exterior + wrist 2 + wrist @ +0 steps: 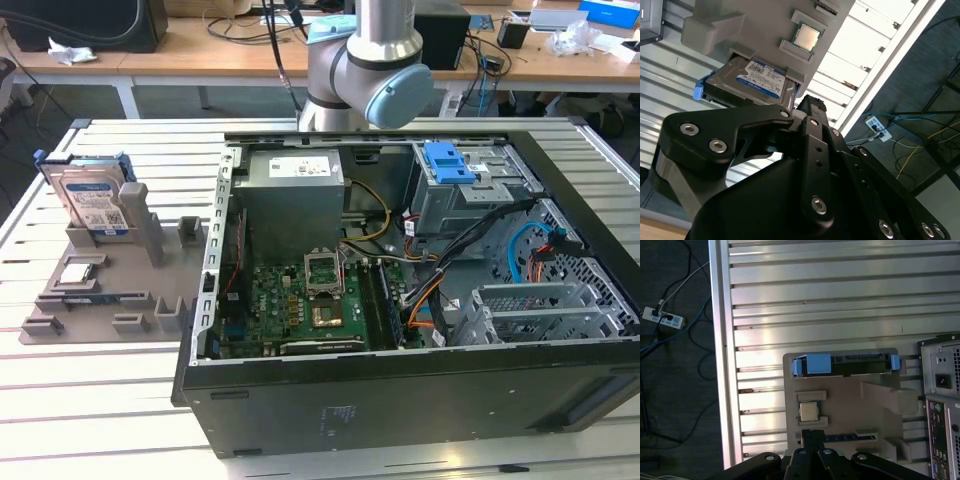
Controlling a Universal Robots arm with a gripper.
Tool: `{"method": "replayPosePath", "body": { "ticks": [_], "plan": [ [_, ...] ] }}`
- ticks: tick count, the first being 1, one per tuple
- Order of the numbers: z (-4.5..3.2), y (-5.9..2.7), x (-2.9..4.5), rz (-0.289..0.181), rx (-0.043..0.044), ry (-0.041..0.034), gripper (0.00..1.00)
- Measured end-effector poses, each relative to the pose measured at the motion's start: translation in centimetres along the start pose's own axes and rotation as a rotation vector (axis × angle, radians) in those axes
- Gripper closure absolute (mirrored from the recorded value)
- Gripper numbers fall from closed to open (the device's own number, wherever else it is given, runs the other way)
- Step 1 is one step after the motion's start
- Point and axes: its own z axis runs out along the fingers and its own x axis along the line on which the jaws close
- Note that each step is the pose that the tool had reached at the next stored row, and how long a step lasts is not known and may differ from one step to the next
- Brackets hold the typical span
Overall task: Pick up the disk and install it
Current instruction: 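Reach for the disk, then pick up the disk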
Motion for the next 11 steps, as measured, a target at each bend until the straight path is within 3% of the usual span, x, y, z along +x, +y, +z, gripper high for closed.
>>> {"method": "replayPosePath", "body": {
  "ticks": [5,11],
  "plan": [
    [0.00,0.00,-0.02,-0.002,0.0000,0.0000,0.89],
    [0.00,0.00,-0.02,-0.063,-0.0015,0.0016,0.89]
  ]
}}
